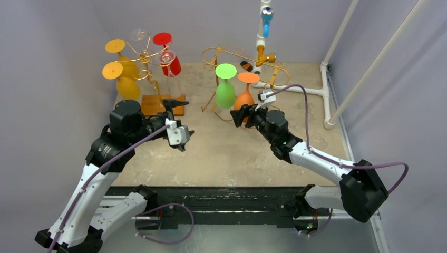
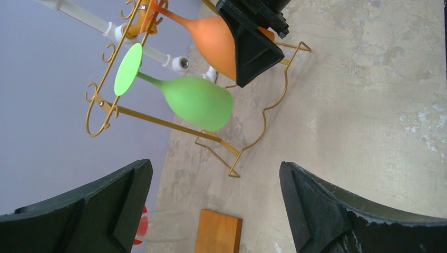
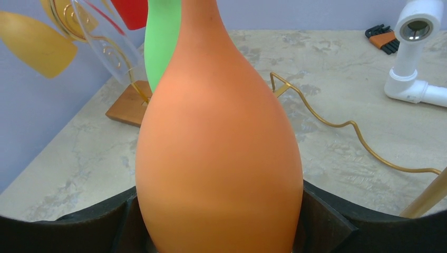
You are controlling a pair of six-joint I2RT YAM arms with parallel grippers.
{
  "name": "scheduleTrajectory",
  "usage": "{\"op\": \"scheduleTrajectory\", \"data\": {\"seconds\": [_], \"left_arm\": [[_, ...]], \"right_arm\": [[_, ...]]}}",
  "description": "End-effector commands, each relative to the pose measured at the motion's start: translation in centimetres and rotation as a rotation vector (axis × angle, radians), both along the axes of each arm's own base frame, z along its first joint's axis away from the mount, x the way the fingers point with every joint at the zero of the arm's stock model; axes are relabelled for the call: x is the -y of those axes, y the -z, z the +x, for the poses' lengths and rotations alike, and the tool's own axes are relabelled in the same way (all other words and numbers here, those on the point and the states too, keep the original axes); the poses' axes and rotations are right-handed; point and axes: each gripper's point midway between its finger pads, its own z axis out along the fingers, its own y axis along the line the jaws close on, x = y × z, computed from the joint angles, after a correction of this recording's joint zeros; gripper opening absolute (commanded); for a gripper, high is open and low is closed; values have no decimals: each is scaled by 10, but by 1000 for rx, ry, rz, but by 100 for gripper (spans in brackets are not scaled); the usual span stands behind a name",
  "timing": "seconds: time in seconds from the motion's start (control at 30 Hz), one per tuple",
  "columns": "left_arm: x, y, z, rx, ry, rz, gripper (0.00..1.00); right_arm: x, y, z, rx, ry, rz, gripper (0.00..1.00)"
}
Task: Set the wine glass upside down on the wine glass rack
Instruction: Turn the wine glass upside down at the wine rack.
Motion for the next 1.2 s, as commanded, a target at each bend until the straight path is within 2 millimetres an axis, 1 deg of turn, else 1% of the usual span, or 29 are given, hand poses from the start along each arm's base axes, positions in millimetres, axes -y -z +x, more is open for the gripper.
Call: {"op": "scheduleTrajectory", "data": {"seconds": [0.0,0.07,0.1,0.13,0.3,0.4,0.5,0.63,0.7,0.77,0.83,0.97,1.03,1.17], "left_arm": [[1,4,0,-33,-8,-17,100],[0,11,1,-73,-28,-19,100],[0,15,2,-94,-38,-20,100],[0,18,3,-114,-48,-22,100],[-3,33,8,-190,-104,-35,100],[-6,47,13,-238,-155,-38,100],[-9,65,19,-289,-209,-43,100],[-11,95,24,-375,-274,-60,100],[-11,111,24,-408,-287,-55,100],[-12,121,26,-422,-305,-55,100],[-11,124,27,-424,-305,-56,100],[-10,117,27,-412,-301,-69,100],[-10,112,28,-404,-302,-69,100],[-11,107,31,-393,-308,-70,100]], "right_arm": [[3,-14,7,40,41,57,83],[2,-10,8,26,41,49,90],[2,-9,7,22,39,47,98],[3,-9,7,20,41,46,99],[9,-14,-1,23,39,44,99],[16,-11,-11,12,36,36,99],[26,-2,-22,-11,44,20,99],[43,6,-38,-39,71,30,99],[49,13,-44,-58,79,24,99],[51,21,-48,-77,81,15,99],[51,31,-49,-97,81,11,99],[44,45,-41,-128,82,8,99],[39,46,-35,-133,85,7,99],[29,38,-23,-126,81,20,99]]}}
